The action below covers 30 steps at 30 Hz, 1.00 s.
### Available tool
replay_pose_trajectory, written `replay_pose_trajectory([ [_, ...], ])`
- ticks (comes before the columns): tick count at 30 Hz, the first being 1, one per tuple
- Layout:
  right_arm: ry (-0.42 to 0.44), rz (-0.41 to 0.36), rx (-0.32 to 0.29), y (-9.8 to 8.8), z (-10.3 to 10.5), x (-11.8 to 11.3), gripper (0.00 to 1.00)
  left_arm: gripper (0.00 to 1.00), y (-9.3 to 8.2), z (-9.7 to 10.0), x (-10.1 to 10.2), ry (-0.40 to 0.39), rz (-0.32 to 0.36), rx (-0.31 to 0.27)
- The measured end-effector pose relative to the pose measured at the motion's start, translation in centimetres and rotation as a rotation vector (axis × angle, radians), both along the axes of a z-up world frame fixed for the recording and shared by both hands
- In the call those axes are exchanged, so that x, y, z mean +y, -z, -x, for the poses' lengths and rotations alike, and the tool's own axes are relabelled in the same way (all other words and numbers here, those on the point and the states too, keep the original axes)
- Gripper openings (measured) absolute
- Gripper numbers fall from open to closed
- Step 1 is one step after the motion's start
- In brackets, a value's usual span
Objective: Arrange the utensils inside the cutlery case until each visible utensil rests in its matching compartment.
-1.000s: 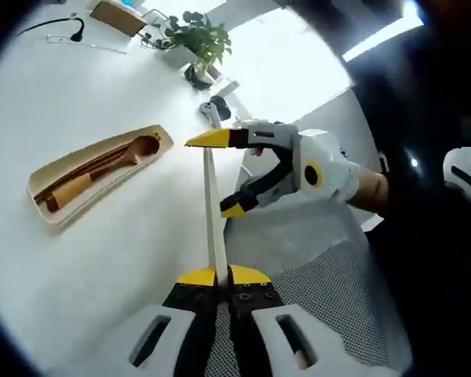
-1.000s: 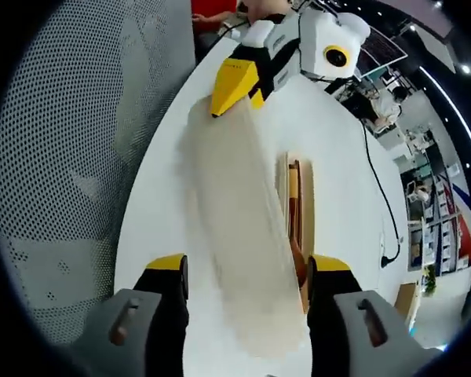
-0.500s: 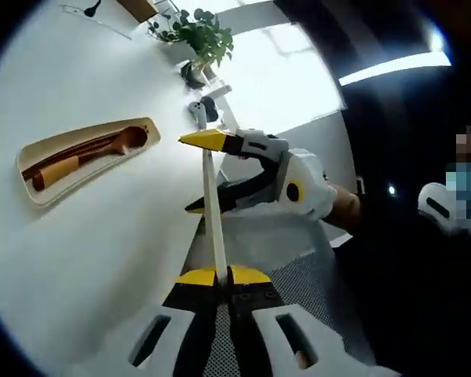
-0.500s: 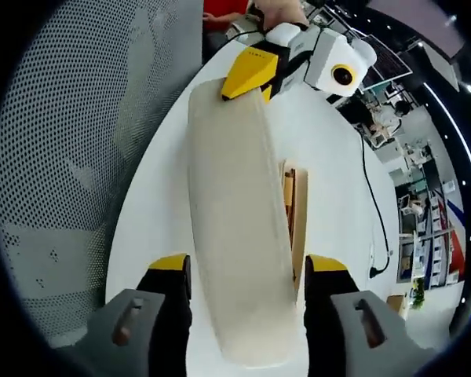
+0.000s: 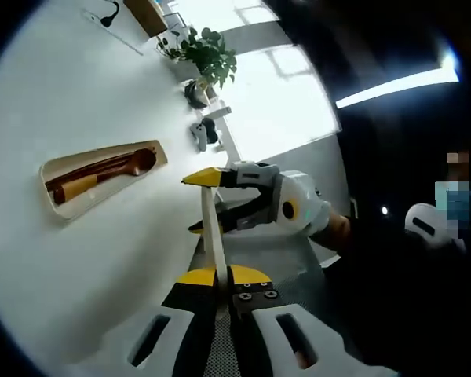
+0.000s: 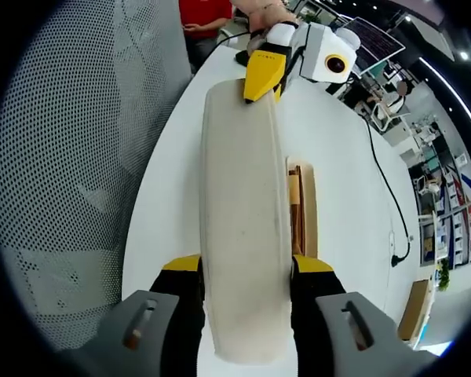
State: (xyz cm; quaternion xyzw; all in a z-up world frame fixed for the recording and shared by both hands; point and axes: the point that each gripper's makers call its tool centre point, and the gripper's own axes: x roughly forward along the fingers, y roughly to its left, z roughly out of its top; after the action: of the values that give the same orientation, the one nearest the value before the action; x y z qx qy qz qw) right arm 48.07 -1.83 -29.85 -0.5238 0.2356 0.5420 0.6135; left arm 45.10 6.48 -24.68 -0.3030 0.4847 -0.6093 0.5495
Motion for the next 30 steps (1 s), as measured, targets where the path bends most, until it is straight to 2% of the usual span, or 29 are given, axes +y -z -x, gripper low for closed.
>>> replay_pose_trajectory([
  [3,-0.008,0.01,-0.023,-0.3,-0.1,-0.1,0.41,0.03,-0.5,-0.6,0.1,-0.042,0.034,0.058],
  [8,-0.011,0.029,-0.017,-0.3,-0.1,-0.3,0.41,0.03,-0.4,-0.6,0.1,-0.048,0.041,0.083],
  [11,0.044,0.004,0.043,-0.1,0.1,-0.3,0.4,0.04,-0.2,-1.2,0.2,-0.073,0.036,0.085],
  [12,0.063,0.001,0.064,0.0,0.2,-0.4,0.4,0.04,1.1,-2.4,0.4,-0.125,-0.032,0.03],
  [13,0.076,-0.014,0.082,0.0,0.1,-0.2,0.4,0.05,1.6,-2.9,0.6,-0.135,-0.044,-0.013],
  [15,0.082,-0.007,0.075,0.1,-0.4,-0.3,0.4,0.05,0.8,-3.2,0.4,-0.155,0.014,0.034],
  [16,0.081,-0.003,0.073,0.1,-0.5,-0.3,0.4,0.05,1.1,-3.4,0.4,-0.162,0.007,0.034],
  [20,0.108,0.005,0.079,0.1,-1.7,-0.5,0.4,0.08,1.8,-5.3,0.4,-0.249,-0.034,-0.043],
  [23,0.133,-0.012,0.089,0.2,-2.8,-0.4,0.39,0.09,1.6,-6.8,0.6,-0.305,-0.017,-0.037],
  [25,0.157,-0.022,0.117,0.4,-3.8,-0.3,0.39,0.1,2.3,-8.2,0.9,-0.359,-0.052,-0.083],
  [30,0.166,0.003,0.145,1.4,-6.2,0.0,0.39,0.12,3.0,-10.6,1.4,-0.445,-0.085,-0.104],
])
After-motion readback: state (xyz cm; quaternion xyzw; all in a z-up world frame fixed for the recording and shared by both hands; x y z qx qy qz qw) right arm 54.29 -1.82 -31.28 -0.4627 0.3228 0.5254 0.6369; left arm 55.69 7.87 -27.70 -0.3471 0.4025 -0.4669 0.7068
